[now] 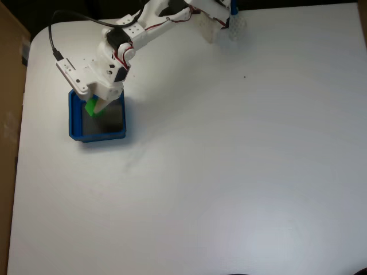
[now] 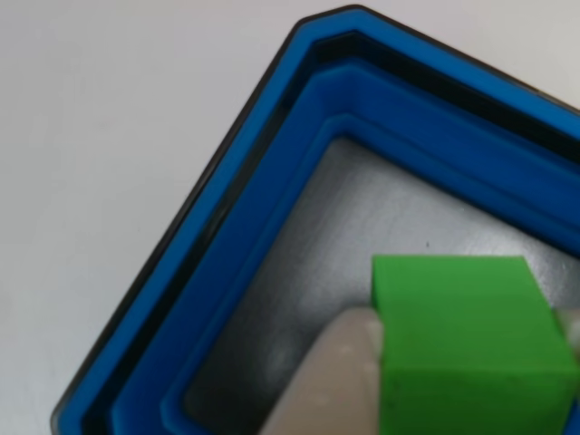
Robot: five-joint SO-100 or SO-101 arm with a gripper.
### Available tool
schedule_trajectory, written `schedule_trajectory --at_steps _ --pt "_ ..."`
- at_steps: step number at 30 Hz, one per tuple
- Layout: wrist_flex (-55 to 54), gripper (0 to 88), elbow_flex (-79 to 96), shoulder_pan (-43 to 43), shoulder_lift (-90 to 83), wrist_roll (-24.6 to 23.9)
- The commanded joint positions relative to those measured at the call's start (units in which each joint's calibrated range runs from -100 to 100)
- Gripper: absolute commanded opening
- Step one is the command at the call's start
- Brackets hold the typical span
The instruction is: Pick up green cube and drop it in the blue box
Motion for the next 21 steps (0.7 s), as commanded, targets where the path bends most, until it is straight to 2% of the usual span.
schedule_trajectory --at_steps 1,21 --pt "0.1 1.9 -0.4 0.5 -0.9 -0.2" --pt "0.1 3.4 -0.4 0.5 -1.0 -0.2"
